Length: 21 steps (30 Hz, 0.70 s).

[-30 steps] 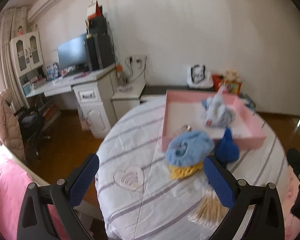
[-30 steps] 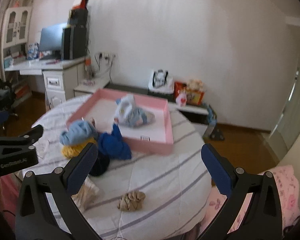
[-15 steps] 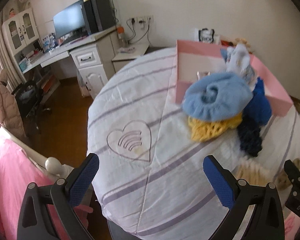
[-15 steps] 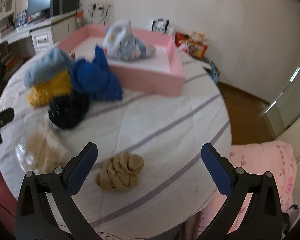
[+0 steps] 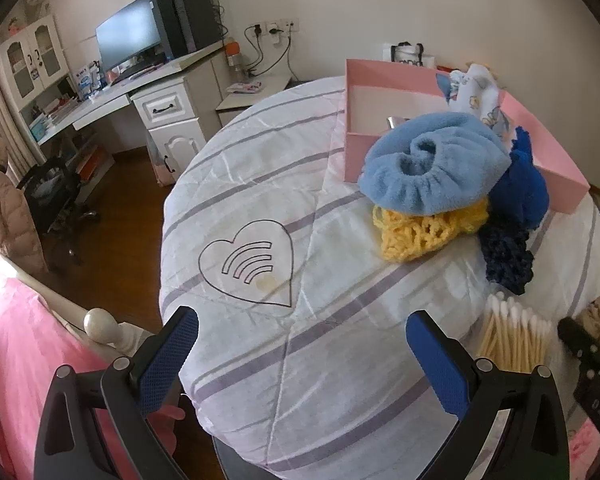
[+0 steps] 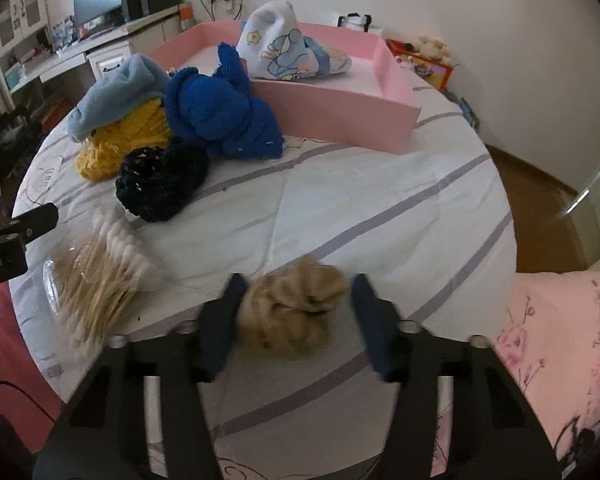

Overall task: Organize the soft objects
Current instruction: 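Lower the right gripper onto the beige scrunchie and close it, then lower the left gripper onto the light blue fleece hat and close while the right gripper holds the scrunchie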

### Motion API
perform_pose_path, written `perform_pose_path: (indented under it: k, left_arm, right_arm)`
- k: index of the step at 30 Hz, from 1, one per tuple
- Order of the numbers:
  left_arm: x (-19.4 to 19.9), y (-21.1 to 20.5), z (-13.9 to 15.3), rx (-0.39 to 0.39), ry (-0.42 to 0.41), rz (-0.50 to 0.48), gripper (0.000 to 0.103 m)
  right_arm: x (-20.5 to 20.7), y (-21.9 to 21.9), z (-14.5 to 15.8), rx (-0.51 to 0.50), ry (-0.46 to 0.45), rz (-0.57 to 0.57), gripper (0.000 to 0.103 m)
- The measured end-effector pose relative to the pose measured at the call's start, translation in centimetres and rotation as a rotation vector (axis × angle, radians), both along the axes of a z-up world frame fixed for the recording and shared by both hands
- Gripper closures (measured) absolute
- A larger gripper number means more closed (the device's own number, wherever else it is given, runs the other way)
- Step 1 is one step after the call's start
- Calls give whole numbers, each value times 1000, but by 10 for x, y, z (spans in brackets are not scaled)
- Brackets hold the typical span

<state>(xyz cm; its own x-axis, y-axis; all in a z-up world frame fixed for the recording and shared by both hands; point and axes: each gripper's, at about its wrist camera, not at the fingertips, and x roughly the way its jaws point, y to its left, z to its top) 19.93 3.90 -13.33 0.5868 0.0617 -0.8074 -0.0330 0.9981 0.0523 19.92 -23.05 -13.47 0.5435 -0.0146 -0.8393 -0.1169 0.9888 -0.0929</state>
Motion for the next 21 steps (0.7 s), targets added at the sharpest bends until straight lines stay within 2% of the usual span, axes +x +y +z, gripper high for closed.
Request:
perform_pose_path:
  k: [4,7,14,21]
  left_arm:
    - [-2,-3,4,-1,-13,-10,0]
    - [1,-3,6,-33,-12,-19,0]
    - [19,-5,17,-66,-22,-2,0]
    - [30,-19,23,-101,-30,-49,0]
  right_arm:
    - [1,-9,5,52,6,-14,76]
    - [5,-18,8,80,1,-33,77]
    - [17,-33,12,53,-17,-78,76]
    - [30,-41,9,69,-7,-99,76]
